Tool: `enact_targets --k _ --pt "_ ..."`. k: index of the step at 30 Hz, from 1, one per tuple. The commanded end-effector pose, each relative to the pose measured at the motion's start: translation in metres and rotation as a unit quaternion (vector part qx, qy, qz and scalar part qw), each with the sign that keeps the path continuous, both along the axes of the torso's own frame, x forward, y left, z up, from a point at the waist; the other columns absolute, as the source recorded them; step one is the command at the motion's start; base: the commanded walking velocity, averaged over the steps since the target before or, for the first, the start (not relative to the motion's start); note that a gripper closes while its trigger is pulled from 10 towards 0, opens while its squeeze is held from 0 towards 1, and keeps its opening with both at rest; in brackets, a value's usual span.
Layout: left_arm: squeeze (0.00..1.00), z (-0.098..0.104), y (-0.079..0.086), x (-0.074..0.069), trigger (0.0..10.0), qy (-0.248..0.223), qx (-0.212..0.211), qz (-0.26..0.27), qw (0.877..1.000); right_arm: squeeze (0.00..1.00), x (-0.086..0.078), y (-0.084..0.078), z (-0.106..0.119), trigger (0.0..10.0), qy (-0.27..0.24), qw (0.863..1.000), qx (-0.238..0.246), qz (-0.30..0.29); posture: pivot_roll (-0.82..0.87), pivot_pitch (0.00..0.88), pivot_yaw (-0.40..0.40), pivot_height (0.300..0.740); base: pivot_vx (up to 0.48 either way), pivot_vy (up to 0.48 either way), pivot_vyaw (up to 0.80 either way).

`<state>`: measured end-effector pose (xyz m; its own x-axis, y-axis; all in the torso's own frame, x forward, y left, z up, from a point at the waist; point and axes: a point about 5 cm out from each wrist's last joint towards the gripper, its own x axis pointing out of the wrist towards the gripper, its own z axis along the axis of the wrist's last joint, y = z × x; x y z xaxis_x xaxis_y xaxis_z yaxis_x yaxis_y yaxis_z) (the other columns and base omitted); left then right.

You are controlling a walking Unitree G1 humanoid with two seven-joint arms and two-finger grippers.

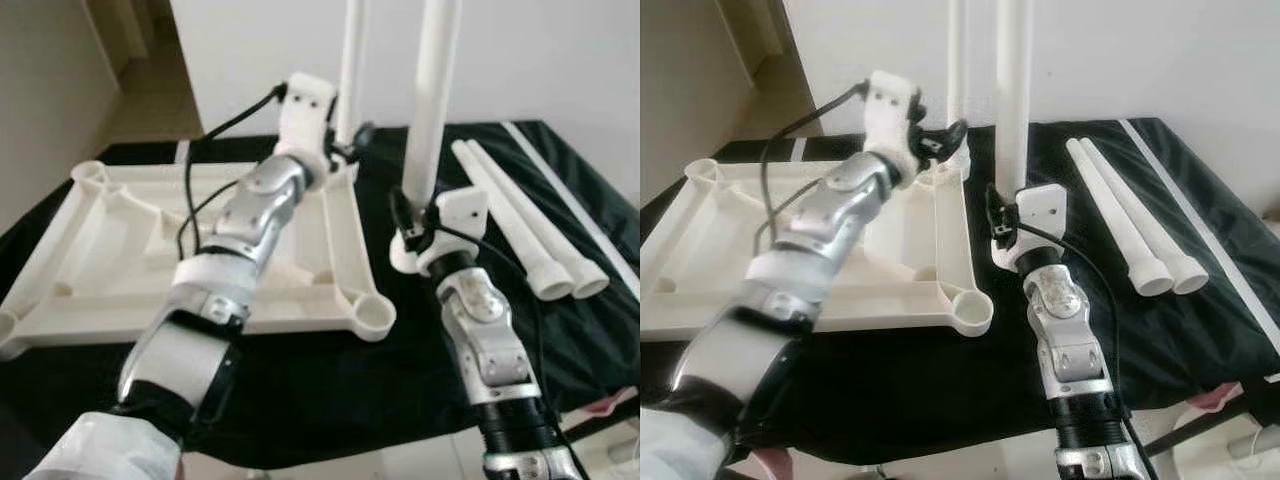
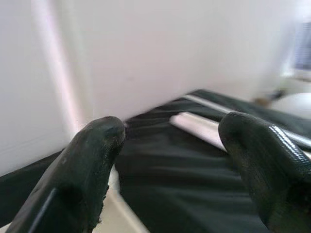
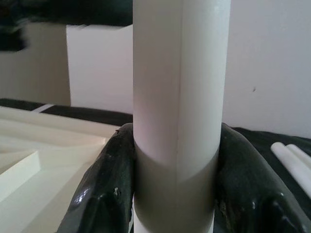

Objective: Building children table

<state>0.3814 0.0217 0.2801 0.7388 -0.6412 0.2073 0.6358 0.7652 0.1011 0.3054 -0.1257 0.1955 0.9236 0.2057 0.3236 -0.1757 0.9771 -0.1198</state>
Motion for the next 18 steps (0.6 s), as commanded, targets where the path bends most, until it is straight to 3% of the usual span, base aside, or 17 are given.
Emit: enact_targets --k 1,3,5,10,18 --pt "0.00 0.008 -0.009 -0.003 10.0 -0.014 -0.003 -0.042 0.999 0.00 -0.002 0.001 0.003 10.0 -0.010 1.000 0.003 0.008 -0.05 0.013 0.002 0.740 0.000 0.000 0.00" --pt "0.00 0.015 -0.018 -0.009 10.0 -0.027 -0.009 -0.080 0.996 0.00 -0.003 0.002 0.003 10.0 -0.009 1.000 0.002 0.013 -0.05 0.014 0.004 0.740 0.000 0.000 0.00" --pt "0.00 0.015 -0.018 -0.009 10.0 -0.027 -0.009 -0.080 0.996 0.00 -0.003 0.002 0.003 10.0 -0.009 1.000 0.002 0.013 -0.05 0.014 0.004 0.740 0.000 0.000 0.00" --pt "0.00 0.037 -0.044 -0.033 10.0 -0.062 -0.047 -0.183 0.980 0.00 -0.003 0.006 0.000 10.0 -0.002 1.000 -0.006 0.026 -0.05 0.013 0.008 0.740 0.000 0.000 0.00" --pt "0.00 0.045 -0.058 -0.042 10.0 -0.084 -0.058 -0.236 0.966 0.00 -0.002 0.008 -0.001 10.0 0.002 1.000 -0.008 0.028 -0.05 0.011 0.007 0.740 0.000 0.000 0.00"
